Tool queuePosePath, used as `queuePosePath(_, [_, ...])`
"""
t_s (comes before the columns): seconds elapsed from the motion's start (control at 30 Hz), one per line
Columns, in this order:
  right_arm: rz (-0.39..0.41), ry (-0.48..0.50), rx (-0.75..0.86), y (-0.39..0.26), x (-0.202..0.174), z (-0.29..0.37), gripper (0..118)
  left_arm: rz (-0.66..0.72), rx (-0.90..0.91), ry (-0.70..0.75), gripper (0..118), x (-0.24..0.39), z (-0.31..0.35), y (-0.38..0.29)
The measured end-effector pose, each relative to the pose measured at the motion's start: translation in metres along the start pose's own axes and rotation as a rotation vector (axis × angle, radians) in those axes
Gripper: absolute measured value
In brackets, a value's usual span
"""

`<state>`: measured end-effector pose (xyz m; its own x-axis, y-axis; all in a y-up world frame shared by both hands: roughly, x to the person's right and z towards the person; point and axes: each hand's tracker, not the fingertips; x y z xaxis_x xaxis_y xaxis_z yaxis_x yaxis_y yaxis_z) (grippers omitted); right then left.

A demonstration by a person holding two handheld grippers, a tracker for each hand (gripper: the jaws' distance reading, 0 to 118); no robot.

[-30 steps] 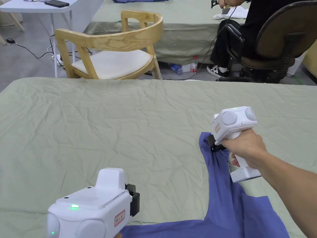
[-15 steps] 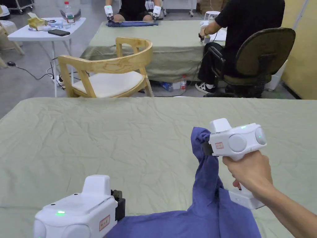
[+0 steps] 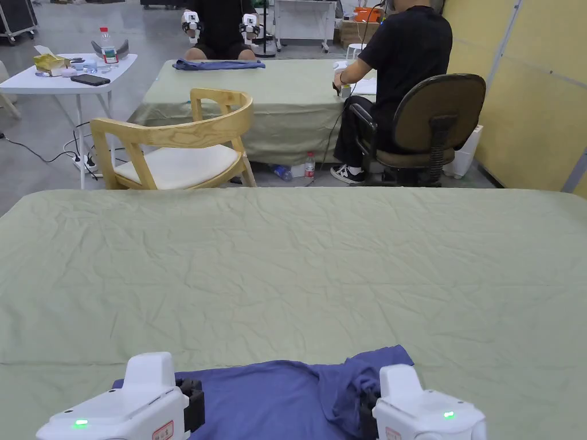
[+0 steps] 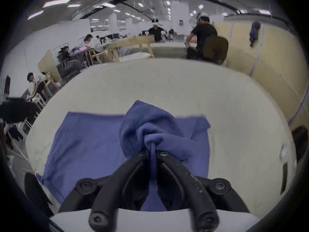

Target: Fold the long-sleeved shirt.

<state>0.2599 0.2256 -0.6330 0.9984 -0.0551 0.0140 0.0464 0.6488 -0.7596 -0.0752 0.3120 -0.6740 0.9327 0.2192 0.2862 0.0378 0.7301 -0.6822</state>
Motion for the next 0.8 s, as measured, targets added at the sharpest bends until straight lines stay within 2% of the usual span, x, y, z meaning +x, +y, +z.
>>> queuePosePath(0.1, [-0.067,0.007,-0.068,-0.024,0.0,-0.014,9,-0.001,-0.021,-0.002,0,0.001,0.003,-0.012])
queuePosePath(0.27, [-0.074,-0.002,-0.077,-0.03,-0.001,-0.018,10,0.008,-0.039,0.005,0,-0.003,0.006,-0.022])
queuePosePath(0.3, [-0.087,0.006,-0.071,-0.03,-0.001,-0.017,21,0.008,-0.042,0.008,0,-0.005,0.006,-0.023])
queuePosePath(0.4, [-0.104,0.045,-0.089,-0.034,0.0,-0.003,67,0.005,-0.045,0.018,0,-0.01,0.009,-0.026])
queuePosePath(0.53, [-0.004,0.017,0.003,-0.036,-0.006,0.038,68,0.01,-0.036,0.044,0,-0.02,0.019,-0.029])
queuePosePath(0.73, [0.076,-0.084,0.224,-0.027,-0.006,0.111,67,0.029,-0.009,0.091,0,-0.031,0.048,-0.038])
queuePosePath(0.77, [0.082,-0.095,0.25,-0.027,-0.005,0.12,63,0.03,0.0,0.102,0,-0.032,0.053,-0.04])
queuePosePath(0.8, [0.075,-0.111,0.281,-0.028,-0.005,0.13,51,0.035,0.003,0.113,0,-0.034,0.058,-0.043])
